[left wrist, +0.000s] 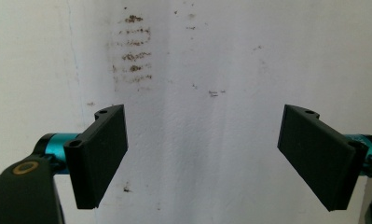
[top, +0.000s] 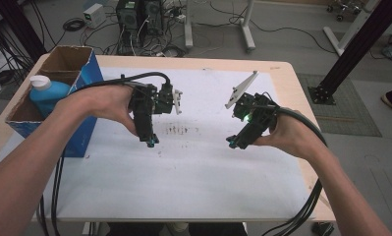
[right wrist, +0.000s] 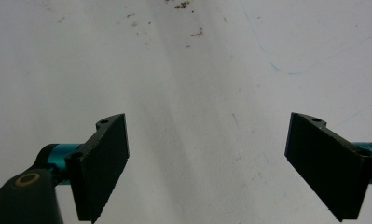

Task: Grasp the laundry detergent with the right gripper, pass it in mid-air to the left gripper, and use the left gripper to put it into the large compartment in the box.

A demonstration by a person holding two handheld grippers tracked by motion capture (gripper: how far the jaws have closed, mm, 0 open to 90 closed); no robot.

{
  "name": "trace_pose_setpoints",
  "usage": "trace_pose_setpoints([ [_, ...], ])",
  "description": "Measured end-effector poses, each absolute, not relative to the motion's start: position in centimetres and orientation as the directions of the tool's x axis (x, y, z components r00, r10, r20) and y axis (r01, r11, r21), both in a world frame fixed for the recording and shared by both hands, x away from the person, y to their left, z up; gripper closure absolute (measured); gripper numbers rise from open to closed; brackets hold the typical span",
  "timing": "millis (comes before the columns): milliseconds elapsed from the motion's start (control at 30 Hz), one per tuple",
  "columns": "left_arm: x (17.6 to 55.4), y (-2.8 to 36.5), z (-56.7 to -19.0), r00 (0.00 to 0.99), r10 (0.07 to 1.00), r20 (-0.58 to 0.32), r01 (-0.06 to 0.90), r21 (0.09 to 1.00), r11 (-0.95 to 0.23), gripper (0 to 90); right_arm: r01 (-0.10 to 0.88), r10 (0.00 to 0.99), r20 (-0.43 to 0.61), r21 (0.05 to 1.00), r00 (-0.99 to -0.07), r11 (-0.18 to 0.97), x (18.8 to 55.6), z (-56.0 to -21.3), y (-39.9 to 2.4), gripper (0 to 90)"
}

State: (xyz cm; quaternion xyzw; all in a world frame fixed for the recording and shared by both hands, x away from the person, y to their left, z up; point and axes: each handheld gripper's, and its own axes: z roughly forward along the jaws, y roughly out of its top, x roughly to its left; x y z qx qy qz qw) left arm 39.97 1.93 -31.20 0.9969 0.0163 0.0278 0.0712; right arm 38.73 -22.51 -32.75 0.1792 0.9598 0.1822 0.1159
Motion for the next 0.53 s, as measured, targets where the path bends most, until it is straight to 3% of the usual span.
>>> trace_pose_setpoints([
  [533,39.57,2.27,-30.80,0.995,0.068,0.068,0.057,0.155,-0.986,15.9,0.289,0.374,-0.168,0.384,-0.912,0.877,38.51,-32.08,-22.14,13.0],
])
